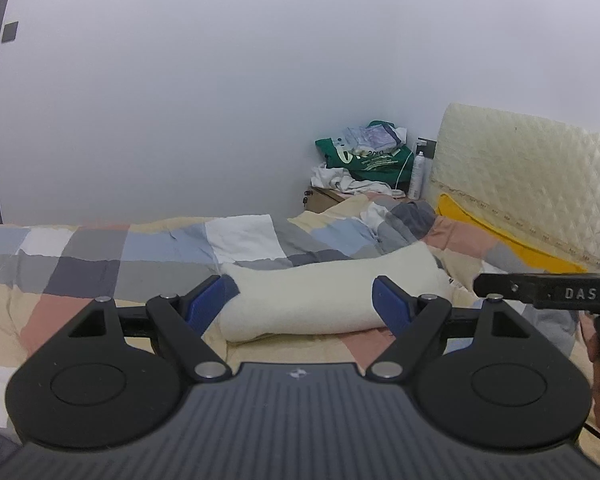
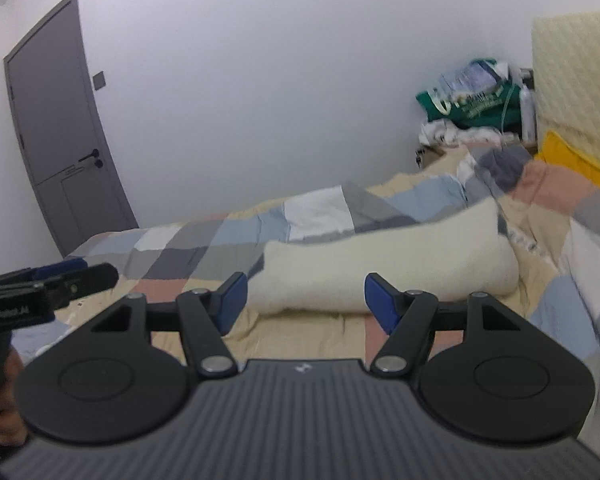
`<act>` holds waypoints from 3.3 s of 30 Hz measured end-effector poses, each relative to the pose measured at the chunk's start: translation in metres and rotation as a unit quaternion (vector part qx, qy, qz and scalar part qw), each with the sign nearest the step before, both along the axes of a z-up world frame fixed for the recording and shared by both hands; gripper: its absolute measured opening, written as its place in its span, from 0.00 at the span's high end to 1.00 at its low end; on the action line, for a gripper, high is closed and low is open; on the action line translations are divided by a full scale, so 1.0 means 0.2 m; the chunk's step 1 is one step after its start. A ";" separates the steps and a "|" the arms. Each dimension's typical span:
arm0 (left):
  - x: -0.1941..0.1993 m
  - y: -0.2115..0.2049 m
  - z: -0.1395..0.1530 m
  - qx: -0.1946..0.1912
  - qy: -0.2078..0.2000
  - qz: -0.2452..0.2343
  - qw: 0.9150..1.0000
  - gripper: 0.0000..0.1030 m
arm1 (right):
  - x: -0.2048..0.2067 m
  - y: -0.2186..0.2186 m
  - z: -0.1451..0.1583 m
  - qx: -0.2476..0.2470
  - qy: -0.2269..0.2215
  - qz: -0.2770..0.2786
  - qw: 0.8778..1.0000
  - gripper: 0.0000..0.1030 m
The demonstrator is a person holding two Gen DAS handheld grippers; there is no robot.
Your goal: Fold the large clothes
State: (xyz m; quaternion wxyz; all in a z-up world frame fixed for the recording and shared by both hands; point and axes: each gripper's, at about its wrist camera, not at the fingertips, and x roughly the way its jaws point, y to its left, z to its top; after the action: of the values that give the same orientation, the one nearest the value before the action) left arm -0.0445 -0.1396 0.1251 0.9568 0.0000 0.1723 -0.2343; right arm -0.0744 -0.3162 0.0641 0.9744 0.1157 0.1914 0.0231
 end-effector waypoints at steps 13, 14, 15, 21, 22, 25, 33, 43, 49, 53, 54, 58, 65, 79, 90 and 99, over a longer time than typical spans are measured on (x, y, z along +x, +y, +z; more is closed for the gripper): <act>0.10 -0.01 -0.14 -0.006 0.032 0.006 0.999 0.18 | -0.01 0.07 -0.08 -0.036 0.025 -0.015 0.999 0.34; 0.11 -0.01 -0.15 -0.007 0.035 0.007 0.999 0.18 | -0.01 0.07 -0.09 -0.030 0.028 -0.015 0.999 0.34; 0.12 -0.01 -0.15 -0.006 0.038 0.006 0.999 0.18 | 0.00 0.06 -0.09 -0.022 0.031 -0.014 0.999 0.34; 0.14 -0.02 -0.17 0.000 0.040 0.012 0.999 0.18 | 0.01 0.03 -0.13 -0.011 0.041 -0.021 0.999 0.34; 0.14 -0.02 -0.17 0.001 0.040 0.014 0.999 0.18 | 0.00 0.03 -0.13 -0.013 0.039 -0.023 0.999 0.34; 0.13 -0.03 -0.17 0.001 0.041 0.015 0.999 0.18 | -0.02 0.03 -0.11 -0.015 0.033 -0.029 0.999 0.34; 0.12 -0.05 -0.16 0.006 0.038 0.017 0.999 0.18 | -0.03 0.02 -0.12 -0.008 0.039 -0.029 0.999 0.34; 0.11 -0.05 -0.15 0.007 0.038 0.022 0.999 0.01 | -0.01 0.03 -0.12 -0.017 0.036 -0.030 0.999 0.15; 0.10 -0.05 -0.14 0.012 0.038 0.030 0.999 0.00 | 0.00 0.02 -0.11 -0.026 0.037 -0.040 0.998 0.09; 0.10 -0.05 -0.14 0.015 0.043 0.033 0.998 0.00 | 0.00 0.02 -0.10 -0.027 0.034 -0.046 0.998 0.09; 0.10 -0.06 -0.14 0.014 0.045 0.032 0.998 0.00 | 0.01 0.02 -0.10 -0.029 0.036 -0.049 0.998 0.09; 0.10 -0.06 -0.13 0.017 0.044 0.033 0.998 0.00 | 0.00 0.03 -0.10 -0.037 0.035 -0.054 0.997 0.00; 0.09 -0.06 -0.12 0.019 0.041 0.034 0.998 0.00 | -0.01 0.04 -0.10 -0.031 0.028 -0.054 0.998 0.00; 0.07 -0.03 -0.10 0.017 0.034 0.035 0.999 0.00 | -0.02 0.07 -0.11 -0.036 0.036 -0.053 0.997 0.00; 0.06 -0.02 -0.09 0.016 0.032 0.035 0.999 0.00 | -0.02 0.08 -0.12 -0.039 0.039 -0.049 0.997 0.00; 0.05 -0.01 -0.08 0.014 0.032 0.034 0.999 0.00 | -0.02 0.07 -0.12 -0.038 0.041 -0.048 0.997 0.00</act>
State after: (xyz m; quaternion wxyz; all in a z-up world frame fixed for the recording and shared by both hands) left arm -0.0340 -0.1423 0.1085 0.9581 -0.0001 0.2057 -0.1994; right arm -0.0779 -0.3021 0.0405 0.9694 0.0888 0.2259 -0.0358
